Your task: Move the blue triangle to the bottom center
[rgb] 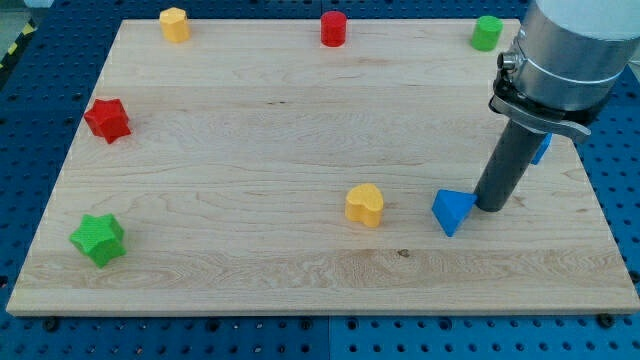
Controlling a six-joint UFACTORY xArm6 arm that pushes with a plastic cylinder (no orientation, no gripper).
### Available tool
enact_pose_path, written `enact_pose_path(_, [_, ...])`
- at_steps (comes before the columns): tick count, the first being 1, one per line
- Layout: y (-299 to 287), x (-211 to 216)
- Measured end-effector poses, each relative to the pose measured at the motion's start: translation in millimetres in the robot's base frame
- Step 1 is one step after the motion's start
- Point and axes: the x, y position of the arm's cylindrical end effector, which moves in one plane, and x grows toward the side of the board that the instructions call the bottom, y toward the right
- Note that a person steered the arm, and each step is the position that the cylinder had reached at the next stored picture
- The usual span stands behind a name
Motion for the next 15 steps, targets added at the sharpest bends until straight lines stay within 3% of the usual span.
enact_pose_path(6, [-79, 24])
enact_pose_path(8, [-82, 53])
enact_pose_path(15, [-139, 49])
